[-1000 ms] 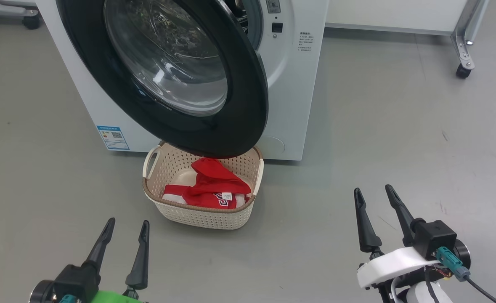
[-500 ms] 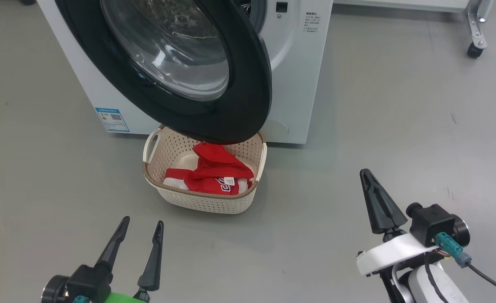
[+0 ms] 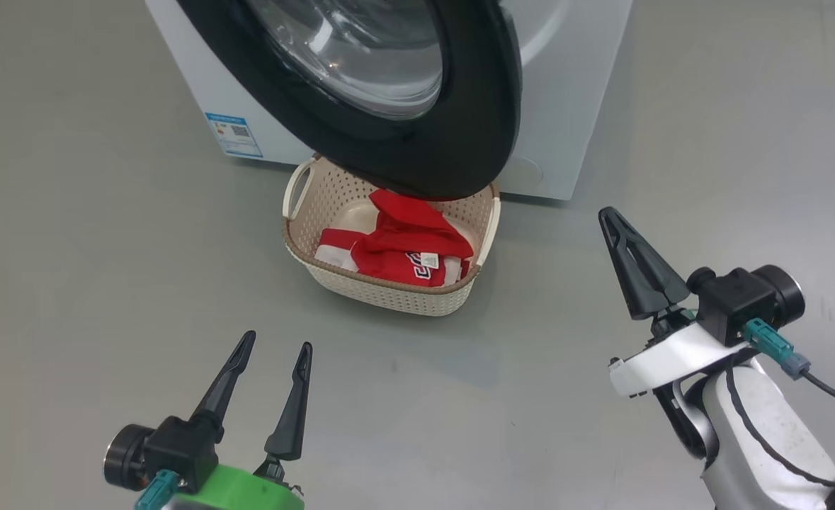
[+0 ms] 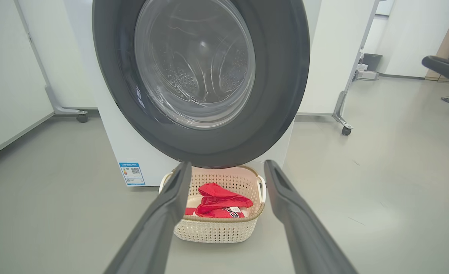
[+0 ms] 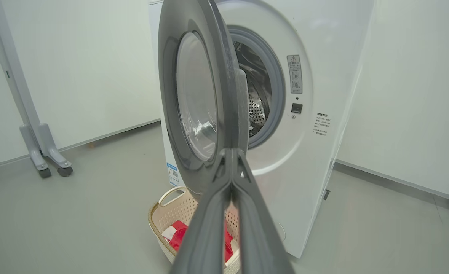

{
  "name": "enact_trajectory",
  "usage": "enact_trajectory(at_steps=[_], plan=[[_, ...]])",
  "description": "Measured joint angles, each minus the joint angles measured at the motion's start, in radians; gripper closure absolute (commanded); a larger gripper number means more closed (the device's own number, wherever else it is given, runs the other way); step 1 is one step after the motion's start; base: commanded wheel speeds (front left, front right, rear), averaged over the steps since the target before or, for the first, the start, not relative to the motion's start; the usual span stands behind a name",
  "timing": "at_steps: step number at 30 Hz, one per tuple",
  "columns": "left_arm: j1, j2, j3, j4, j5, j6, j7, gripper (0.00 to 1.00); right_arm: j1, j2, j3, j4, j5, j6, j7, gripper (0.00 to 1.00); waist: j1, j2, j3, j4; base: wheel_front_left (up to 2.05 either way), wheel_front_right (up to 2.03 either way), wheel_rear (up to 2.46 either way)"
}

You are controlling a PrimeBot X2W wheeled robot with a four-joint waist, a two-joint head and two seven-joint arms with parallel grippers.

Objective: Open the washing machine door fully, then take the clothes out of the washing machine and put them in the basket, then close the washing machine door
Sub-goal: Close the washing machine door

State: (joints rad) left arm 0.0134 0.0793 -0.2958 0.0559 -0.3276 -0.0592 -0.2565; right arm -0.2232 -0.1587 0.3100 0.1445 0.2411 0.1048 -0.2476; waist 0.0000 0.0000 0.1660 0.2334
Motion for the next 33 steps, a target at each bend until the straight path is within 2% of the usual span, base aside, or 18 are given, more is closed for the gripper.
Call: enact_trajectory(at_steps=[11, 24, 33], plan=[[-0.044, -0.020, -0.009, 0.005, 0.003, -0.016, 0.000, 0.00, -0.158, -0.055, 0.028, 0.053, -0.005, 0.017, 0.005, 1.00, 0.0000, 0.0000, 0.073, 0.108, 0.00, 0.00, 0.00], [-0.085, -0.034, -0.023, 0.003, -0.016, -0.026, 0.000, 0.00, -0.314, -0.131, 0.043, 0.117, -0.002, 0.017, 0.033, 1.00, 0.0000, 0.0000, 0.174, 0.219, 0.00, 0.00, 0.00], [-0.108, -0.039, -0.023, 0.000, -0.025, -0.026, 0.000, 0.00, -0.396, -0.160, 0.032, 0.164, 0.015, 0.017, 0.039, 1.00, 0.0000, 0.0000, 0.236, 0.281, 0.00, 0.00, 0.00]])
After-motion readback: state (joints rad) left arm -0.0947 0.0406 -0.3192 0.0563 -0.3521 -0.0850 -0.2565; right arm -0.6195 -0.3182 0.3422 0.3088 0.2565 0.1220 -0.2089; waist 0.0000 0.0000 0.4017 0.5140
